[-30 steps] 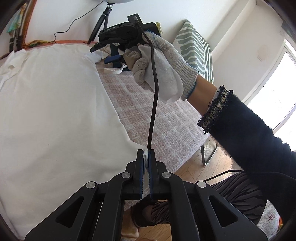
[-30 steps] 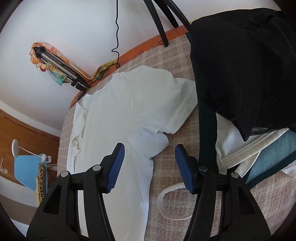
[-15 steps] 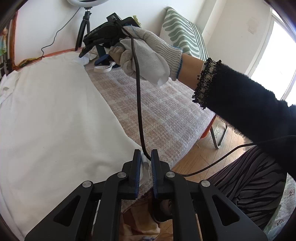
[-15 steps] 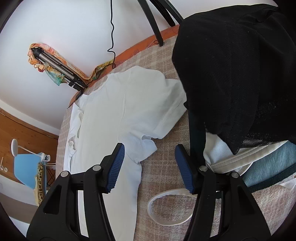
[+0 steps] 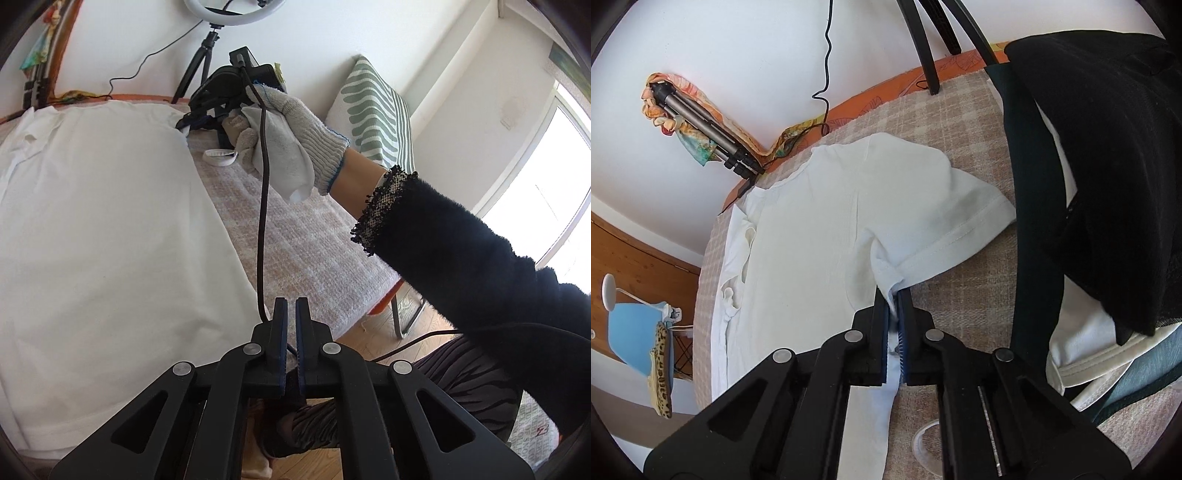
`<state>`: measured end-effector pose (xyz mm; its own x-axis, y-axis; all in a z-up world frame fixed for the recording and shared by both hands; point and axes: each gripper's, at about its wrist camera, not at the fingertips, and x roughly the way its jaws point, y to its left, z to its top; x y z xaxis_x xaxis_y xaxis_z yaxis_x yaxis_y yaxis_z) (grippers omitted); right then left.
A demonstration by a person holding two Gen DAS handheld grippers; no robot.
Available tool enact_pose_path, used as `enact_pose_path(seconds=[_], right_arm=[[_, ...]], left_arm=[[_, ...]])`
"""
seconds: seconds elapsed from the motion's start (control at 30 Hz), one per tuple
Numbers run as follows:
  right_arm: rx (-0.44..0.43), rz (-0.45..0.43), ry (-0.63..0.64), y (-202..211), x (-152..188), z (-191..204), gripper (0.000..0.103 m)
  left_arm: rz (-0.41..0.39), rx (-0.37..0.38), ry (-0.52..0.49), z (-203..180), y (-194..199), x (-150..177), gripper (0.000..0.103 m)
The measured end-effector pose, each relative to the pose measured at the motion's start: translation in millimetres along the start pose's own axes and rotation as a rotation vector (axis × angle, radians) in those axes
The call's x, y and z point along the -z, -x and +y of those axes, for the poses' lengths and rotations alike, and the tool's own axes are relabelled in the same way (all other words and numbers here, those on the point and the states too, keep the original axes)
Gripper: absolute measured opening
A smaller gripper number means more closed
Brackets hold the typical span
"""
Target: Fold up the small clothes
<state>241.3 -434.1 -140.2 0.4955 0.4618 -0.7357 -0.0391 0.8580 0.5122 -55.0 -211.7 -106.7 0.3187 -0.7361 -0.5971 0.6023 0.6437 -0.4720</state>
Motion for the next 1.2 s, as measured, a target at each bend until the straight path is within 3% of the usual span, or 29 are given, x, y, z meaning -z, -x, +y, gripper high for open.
enact_pose_path(seconds=[0.2,0.4,0.53,0.6,0.67,0.83,1.03,1.2], right_arm=[[0.028,-0.037,0.041,16,-6,13,0.005],[0.04,-0.014,0.052,19,2,0,0.005],[-0.027,-0.014,0.032,27,7,-11,0.005],[-0.084,0.023,0.019,30,7,-15,0.018],[-0.154,0.068,0.013,37,8,-18,0.06],[-0.208,-0.03,0.141,88,19,-14,0.062],[-0.222,-0.06,0.141,106,24,-21,0.062],[-0.203,-0.124,0.167,146,21,-37,0.062]], left_arm=[[-0.016,-0.051,-0.013,5,5,5,0.003],[0.042,-0.093,-0.041,13,-7,7,0.01],[0.093,-0.109,-0.146,-5,-18,12,0.011],[0.105,-0.136,-0.22,-19,-22,16,0.012],[0.11,-0.161,-0.262,-25,-23,19,0.012],[0.114,-0.192,-0.27,-26,-25,18,0.03],[0.185,-0.222,-0.305,-29,-54,15,0.03],[0.185,-0.212,-0.345,-32,-46,17,0.03]])
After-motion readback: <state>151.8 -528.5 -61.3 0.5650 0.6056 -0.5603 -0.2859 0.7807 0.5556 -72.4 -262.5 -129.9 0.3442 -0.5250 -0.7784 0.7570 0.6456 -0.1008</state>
